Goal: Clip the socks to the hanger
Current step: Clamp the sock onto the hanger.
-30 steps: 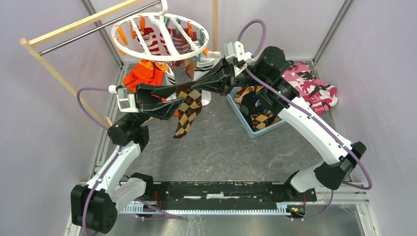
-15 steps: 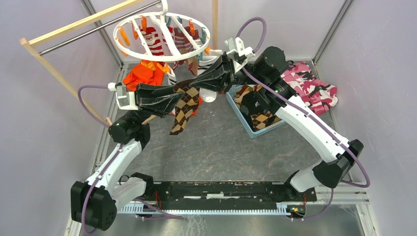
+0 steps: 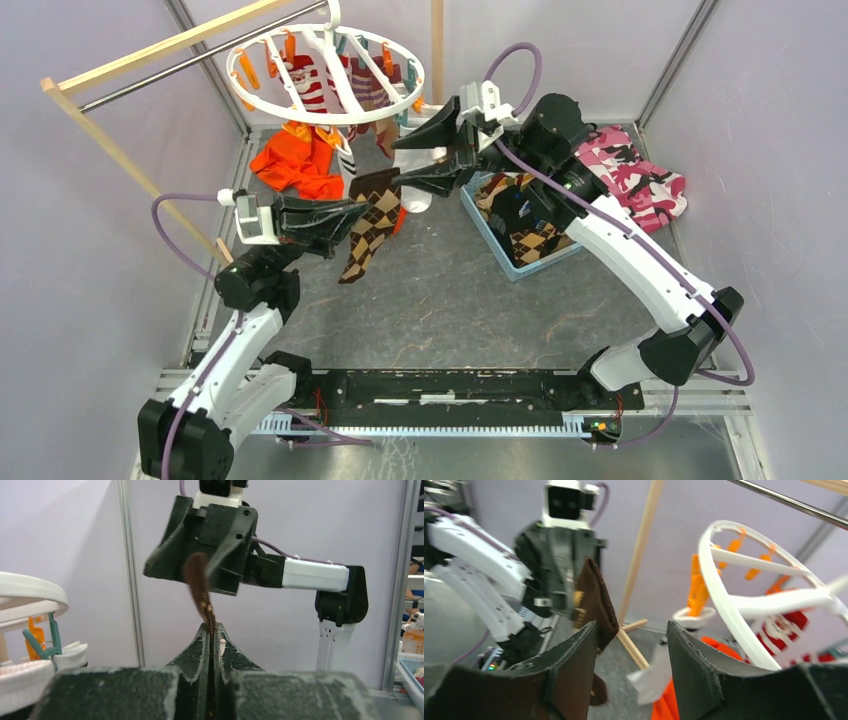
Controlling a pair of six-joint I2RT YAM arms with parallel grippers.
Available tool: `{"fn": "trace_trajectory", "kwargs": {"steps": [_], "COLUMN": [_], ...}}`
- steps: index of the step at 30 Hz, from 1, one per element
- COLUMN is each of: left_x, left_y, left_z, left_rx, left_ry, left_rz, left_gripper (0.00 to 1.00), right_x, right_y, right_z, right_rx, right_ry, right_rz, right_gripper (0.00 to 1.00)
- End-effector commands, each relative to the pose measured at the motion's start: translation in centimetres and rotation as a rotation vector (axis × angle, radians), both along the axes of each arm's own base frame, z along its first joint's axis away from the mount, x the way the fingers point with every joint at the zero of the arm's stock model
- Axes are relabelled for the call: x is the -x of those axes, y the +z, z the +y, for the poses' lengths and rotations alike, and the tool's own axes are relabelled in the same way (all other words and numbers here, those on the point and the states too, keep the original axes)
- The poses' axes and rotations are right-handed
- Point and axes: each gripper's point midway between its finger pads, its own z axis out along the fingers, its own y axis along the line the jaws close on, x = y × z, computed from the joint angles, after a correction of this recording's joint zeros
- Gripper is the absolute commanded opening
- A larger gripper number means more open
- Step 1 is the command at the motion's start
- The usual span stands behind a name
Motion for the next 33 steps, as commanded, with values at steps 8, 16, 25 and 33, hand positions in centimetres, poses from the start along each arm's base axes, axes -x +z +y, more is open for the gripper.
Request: {"fn": "trace_trajectory", "kwargs": {"steps": [8, 16, 25, 33], "left_x": [1.4, 1.4, 1.2, 1.3], "left_y": [-8.6, -11.2, -12.8, -13.0], "left_z": [0.7, 2.9, 5.3, 6.6], "left_rx": [-0.292, -0.265, -0.181, -0.119], "left_ry": [0.174, 0.319, 0.443, 0.494], "left_rz": [0.166, 0.249, 0.354, 0.379], "left_gripper": [0.02, 0.02, 0.02, 0.02], "right_x": [-4.2, -1.2, -2.1, -2.5], "right_y": [-0.2, -1.7, -0.6, -0.6], "right_z": [-1.9, 3.6, 8.3, 12.6], "right_rx": [-0.003, 0.089, 0.007, -0.065], "right_ry": [-0.264, -0.270, -0.433, -0.524], "right_rz": [-0.077, -0.217, -0.157, -0.084], "right_gripper": [0.57, 0.39, 0.23, 0.26]}}
